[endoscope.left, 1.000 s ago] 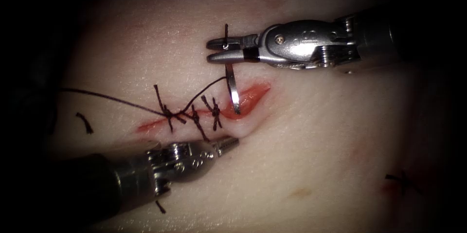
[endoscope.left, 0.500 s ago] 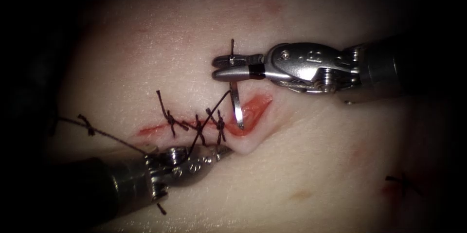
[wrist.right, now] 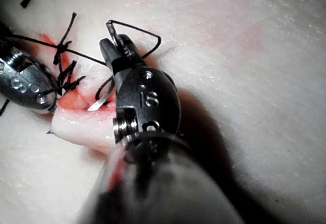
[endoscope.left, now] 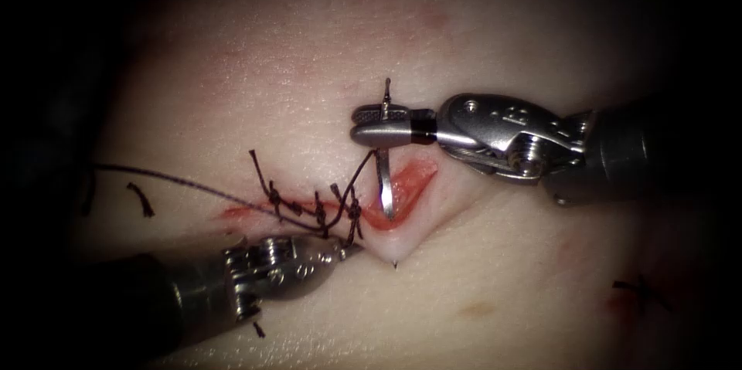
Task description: Wound Closure
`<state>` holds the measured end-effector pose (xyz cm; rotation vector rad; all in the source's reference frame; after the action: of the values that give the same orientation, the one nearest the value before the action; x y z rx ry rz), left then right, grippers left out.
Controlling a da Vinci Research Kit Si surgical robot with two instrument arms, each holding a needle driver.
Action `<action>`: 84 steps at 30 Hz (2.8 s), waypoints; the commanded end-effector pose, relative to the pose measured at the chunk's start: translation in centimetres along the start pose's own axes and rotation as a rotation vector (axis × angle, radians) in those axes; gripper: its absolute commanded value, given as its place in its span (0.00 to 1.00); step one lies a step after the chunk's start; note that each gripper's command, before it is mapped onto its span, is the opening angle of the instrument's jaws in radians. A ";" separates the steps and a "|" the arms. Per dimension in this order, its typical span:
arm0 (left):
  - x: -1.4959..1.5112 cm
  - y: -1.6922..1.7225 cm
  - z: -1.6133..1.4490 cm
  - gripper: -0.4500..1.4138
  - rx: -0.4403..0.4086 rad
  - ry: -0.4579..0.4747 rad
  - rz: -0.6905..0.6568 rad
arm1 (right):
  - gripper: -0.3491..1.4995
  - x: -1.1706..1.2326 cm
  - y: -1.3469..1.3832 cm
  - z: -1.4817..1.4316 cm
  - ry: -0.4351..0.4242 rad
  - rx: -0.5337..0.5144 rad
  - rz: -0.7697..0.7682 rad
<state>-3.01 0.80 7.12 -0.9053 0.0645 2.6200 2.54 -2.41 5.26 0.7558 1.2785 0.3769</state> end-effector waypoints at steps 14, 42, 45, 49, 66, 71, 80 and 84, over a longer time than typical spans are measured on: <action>0.03 0.13 0.01 0.17 -0.009 0.009 0.002 | 0.09 0.02 0.11 0.12 0.058 -0.006 0.139; 0.63 0.24 -0.38 0.43 0.188 0.276 0.270 | 0.82 0.14 0.51 -0.79 0.207 -0.028 0.192; 0.66 0.23 -0.30 0.44 0.198 0.269 0.285 | 0.82 0.13 0.51 -0.79 0.221 -0.030 0.191; 0.68 0.24 -0.24 0.44 0.204 0.267 0.297 | 0.82 0.11 0.49 -0.78 0.223 -0.030 0.188; 0.65 0.18 0.00 0.00 0.029 0.396 0.144 | 0.76 -0.03 0.39 -0.80 0.238 -0.040 0.176; 0.69 0.23 -0.04 0.00 -0.108 0.505 -0.141 | 0.73 -0.05 0.38 -0.79 0.238 -0.041 0.175; 0.77 0.46 -0.46 0.00 -0.308 0.635 -0.478 | 0.48 -0.08 0.36 -0.79 0.236 -0.041 0.177; 0.80 0.54 -0.59 0.00 -0.329 0.658 -0.486 | 0.30 -0.10 0.35 -0.79 0.236 -0.040 0.175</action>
<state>-3.38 0.41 5.99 -1.6434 -0.3943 1.8177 1.75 -1.92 5.44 0.7781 1.4348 0.6272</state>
